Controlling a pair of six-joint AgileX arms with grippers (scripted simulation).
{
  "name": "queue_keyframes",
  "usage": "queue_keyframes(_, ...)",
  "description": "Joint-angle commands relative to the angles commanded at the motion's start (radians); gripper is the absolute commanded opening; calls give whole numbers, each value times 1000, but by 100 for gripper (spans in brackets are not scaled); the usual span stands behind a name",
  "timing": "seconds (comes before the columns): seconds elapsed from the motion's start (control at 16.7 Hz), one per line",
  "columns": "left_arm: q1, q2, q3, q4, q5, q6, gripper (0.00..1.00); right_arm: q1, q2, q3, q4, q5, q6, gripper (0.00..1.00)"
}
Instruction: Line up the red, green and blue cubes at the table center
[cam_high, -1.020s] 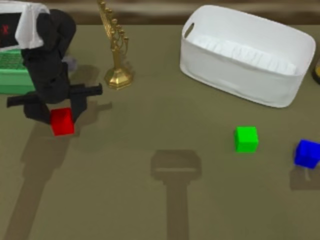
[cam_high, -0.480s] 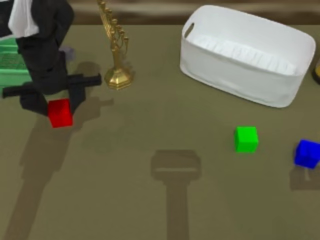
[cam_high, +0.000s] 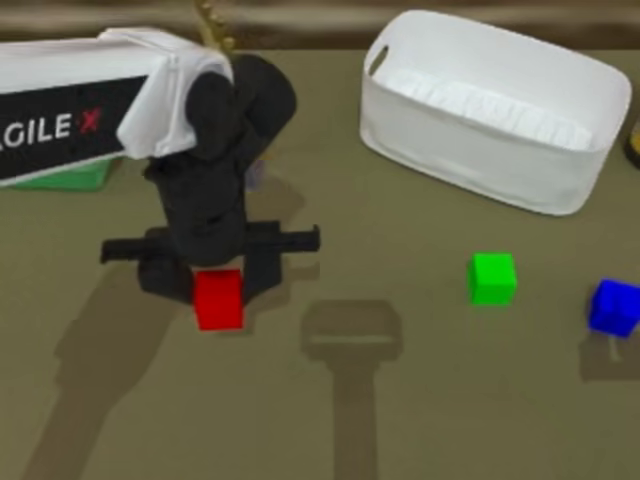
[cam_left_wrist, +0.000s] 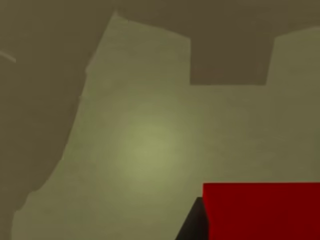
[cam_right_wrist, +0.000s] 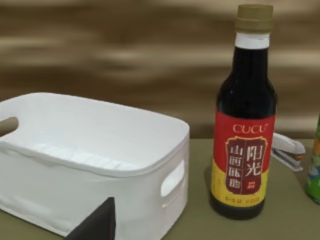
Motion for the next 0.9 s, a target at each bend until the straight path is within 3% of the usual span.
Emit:
queue_keyframes(0.24,-111,-78,-80,12,-2,-77,0,0,0,0,0,0,0,100)
queue_keyframes(0.6,-109,-69,-90,28,-2,-75,0,0,0,0,0,0,0,100)
queue_keyframes(0.9,-111,-5,-193,202,-1,-78,0,0,0,0,0,0,0,100)
